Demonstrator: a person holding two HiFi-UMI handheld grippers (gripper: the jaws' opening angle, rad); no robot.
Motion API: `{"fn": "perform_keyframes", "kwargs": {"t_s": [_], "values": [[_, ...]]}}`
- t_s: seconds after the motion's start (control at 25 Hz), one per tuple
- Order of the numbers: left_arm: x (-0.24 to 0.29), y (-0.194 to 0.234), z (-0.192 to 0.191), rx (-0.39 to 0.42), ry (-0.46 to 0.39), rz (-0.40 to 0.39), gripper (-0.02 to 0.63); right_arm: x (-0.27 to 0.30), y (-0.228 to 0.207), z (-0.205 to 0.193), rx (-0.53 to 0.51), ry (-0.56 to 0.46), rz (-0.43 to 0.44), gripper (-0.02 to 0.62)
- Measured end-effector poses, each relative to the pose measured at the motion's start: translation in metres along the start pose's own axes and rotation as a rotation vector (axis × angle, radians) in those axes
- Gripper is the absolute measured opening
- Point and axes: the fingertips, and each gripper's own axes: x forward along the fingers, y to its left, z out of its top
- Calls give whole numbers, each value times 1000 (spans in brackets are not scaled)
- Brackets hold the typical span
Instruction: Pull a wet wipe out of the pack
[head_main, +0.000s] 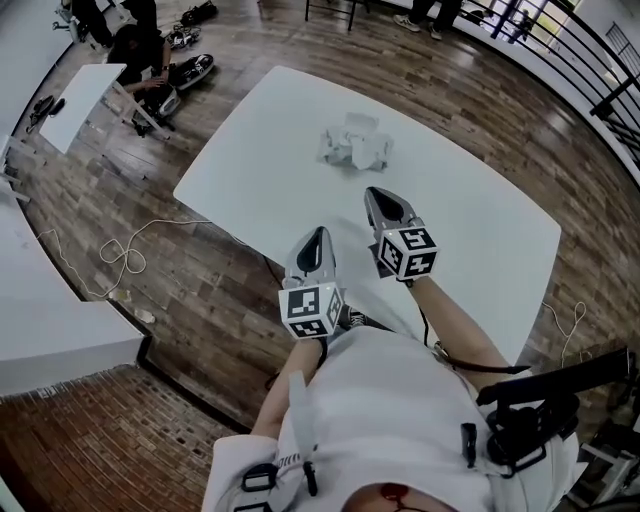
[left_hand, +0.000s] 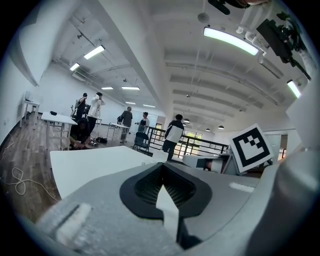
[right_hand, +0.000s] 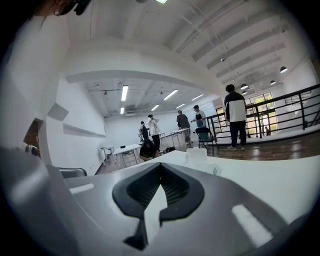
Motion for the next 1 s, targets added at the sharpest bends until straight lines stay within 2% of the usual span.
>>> {"fn": "perform_keyframes", "kwargs": {"t_s": [0.36, 0.64, 0.72, 1.0], "values": [[1, 7, -12, -8, 40, 4, 2, 51, -35, 16, -93, 17, -45, 5], [-4, 12, -21, -4, 71, 5, 2, 93, -55, 14, -142, 77, -83, 8], [-4, 15, -22, -9, 74, 11, 2, 99, -56, 10, -135, 101, -74, 51], [-1, 18, -25, -17, 77, 13, 2, 112, -63, -9, -177, 167, -96, 72]]}}
